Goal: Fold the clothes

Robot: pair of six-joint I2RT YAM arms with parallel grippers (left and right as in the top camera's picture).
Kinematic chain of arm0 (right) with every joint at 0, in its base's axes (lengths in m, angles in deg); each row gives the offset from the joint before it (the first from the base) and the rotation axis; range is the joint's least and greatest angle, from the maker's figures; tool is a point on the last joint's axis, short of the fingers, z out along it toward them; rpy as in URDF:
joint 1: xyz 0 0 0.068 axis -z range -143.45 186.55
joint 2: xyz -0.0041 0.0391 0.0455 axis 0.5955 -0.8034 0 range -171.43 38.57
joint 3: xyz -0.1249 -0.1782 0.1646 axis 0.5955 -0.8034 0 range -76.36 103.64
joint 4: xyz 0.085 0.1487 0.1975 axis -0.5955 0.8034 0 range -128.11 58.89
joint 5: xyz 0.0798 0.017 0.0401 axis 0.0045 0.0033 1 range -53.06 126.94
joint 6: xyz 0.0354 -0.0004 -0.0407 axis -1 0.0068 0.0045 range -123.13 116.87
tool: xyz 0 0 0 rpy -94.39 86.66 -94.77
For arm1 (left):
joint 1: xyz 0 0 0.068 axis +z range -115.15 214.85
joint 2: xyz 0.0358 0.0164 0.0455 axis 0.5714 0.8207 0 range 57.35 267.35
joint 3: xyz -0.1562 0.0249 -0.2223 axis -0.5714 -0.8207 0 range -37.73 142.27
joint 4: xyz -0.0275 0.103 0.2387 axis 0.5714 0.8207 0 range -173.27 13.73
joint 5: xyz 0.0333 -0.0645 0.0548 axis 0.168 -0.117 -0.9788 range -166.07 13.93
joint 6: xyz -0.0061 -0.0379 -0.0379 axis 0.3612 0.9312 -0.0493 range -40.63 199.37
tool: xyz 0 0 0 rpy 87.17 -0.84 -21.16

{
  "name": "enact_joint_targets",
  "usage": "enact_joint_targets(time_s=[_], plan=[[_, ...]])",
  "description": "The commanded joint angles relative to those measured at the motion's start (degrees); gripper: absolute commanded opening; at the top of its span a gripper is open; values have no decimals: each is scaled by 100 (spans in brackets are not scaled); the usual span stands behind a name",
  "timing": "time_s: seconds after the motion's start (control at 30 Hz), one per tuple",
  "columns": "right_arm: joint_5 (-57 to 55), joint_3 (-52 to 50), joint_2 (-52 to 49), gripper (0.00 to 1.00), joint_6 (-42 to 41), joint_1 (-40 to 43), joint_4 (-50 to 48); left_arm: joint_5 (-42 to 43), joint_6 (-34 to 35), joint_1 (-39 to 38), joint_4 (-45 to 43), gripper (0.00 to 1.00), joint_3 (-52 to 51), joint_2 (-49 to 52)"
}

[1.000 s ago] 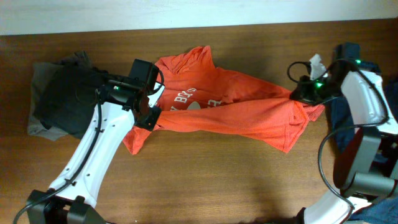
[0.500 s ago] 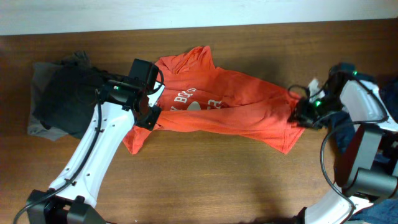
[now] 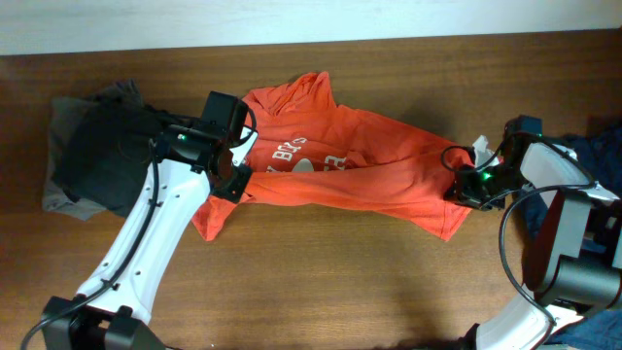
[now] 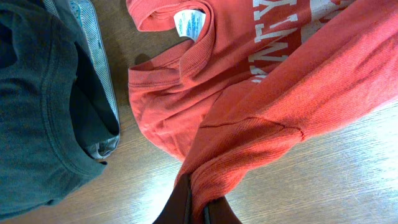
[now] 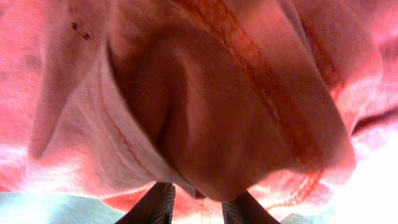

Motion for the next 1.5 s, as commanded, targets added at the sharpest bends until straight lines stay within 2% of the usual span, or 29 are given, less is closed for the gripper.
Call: enact_joint_targets(time_s=[0.0,0.07,0.23,0.4,0.67,0.8,0.83,0.9,1.07,1.23,1.33,1.37,1.47], plan=[[219,-13,-20,30,275,-39,-179,-37,-98,39,-74,2,2,-13],[247,-13,-20,25,273,-42,-131,-37,-98,39,-72,2,2,-13],[568,-11,-20,22,380,-72,15,-37,-98,39,-101,3,2,-13],[564,-7,-11,4,382,-70,35,-37,-98,39,-103,3,2,-13],[632,439,651,4,330,-50,671,-39,-98,39,-92,2,2,-13],[544,949,1167,4,-529,92,909,-44,-98,42,-22,1,11,-37],[511,1150,1283,4,-964,240,994,-48,-96,42,39,0,33,-42],[520,1556,1460,4,-1303,575,1178,-94,-96,42,184,1,101,-74],[540,2579,1810,4,-1220,1165,1759,-131,-98,39,229,0,269,-321],[1416,3226,2118,4,-308,1180,1740,-122,-98,39,232,0,765,-662],[1893,3620,2225,4,-332,1180,1427,494,-455,39,249,1,1233,-863],[1965,3873,2264,4,-586,1180,1325,925,-699,39,282,0,1475,-942],[1978,4507,2275,4,-1169,1180,1305,1180,-885,37,525,0,2153,-1088]])
